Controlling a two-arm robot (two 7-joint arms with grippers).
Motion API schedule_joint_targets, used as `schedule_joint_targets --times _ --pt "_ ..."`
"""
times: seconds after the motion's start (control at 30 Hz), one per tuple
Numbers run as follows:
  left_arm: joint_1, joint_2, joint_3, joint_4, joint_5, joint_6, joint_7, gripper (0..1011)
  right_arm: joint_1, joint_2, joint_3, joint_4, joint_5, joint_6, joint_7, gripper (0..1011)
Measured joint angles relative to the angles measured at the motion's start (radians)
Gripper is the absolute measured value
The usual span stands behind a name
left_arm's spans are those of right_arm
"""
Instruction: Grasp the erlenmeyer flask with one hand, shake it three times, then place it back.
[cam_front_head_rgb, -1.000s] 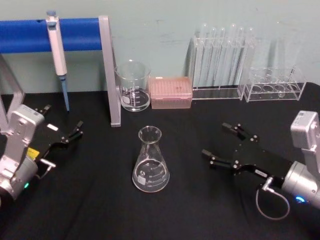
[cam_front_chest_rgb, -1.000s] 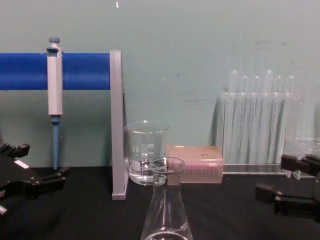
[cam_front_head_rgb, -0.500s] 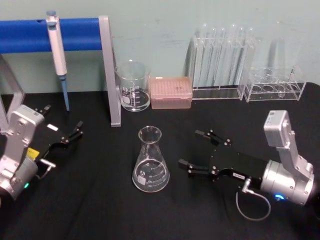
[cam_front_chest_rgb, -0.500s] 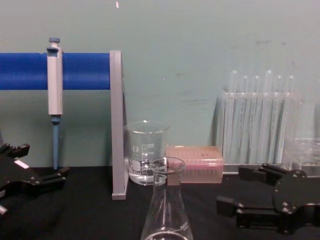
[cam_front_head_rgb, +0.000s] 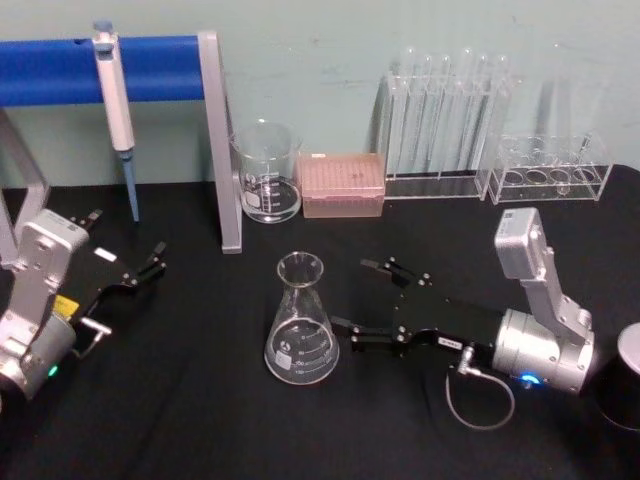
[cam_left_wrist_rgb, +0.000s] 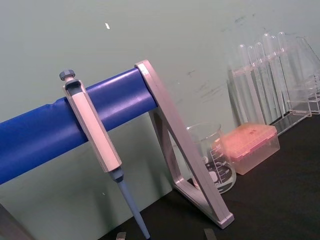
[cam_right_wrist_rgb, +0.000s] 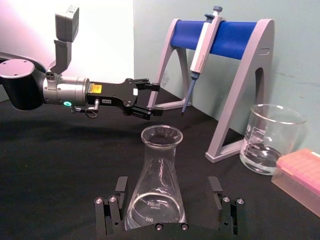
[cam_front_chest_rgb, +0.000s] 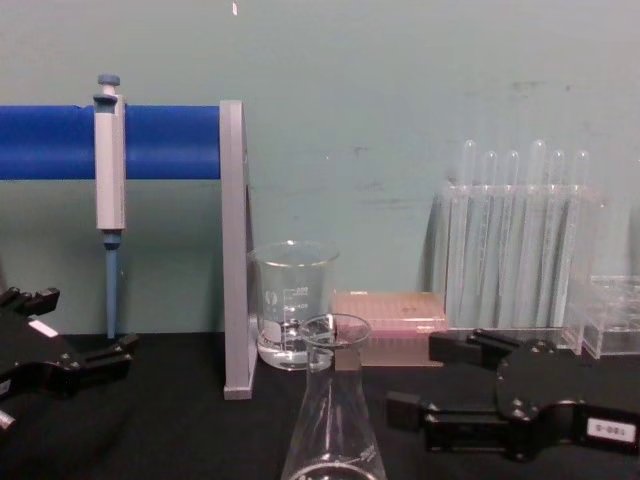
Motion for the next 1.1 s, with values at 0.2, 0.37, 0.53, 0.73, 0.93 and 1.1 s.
schedule_joint_targets --times 0.2,0.37,0.53,0.73,0.93,1.1 --pt "0.000 0.000 0.000 0.000 0.000 0.000 0.000 1001 0.044 -0.027 -0.024 0.047 0.003 -0.008 0.022 1002" --pt "0.000 0.000 0.000 0.000 0.000 0.000 0.000 1001 0.081 -0.050 -0.043 0.086 0.005 -0.015 0.040 1003" --pt "0.000 0.000 0.000 0.000 0.000 0.000 0.000 1001 0.107 -0.070 -0.058 0.118 0.008 -0.019 0.050 1003" --pt "0.000 0.000 0.000 0.000 0.000 0.000 0.000 1001 0.129 -0.090 -0.071 0.149 0.011 -0.024 0.057 1002" --pt "0.000 0.000 0.000 0.000 0.000 0.000 0.000 1001 0.144 -0.107 -0.081 0.172 0.011 -0.027 0.058 1003" --pt "0.000 0.000 0.000 0.000 0.000 0.000 0.000 1001 0.155 -0.121 -0.088 0.190 0.011 -0.030 0.058 1003"
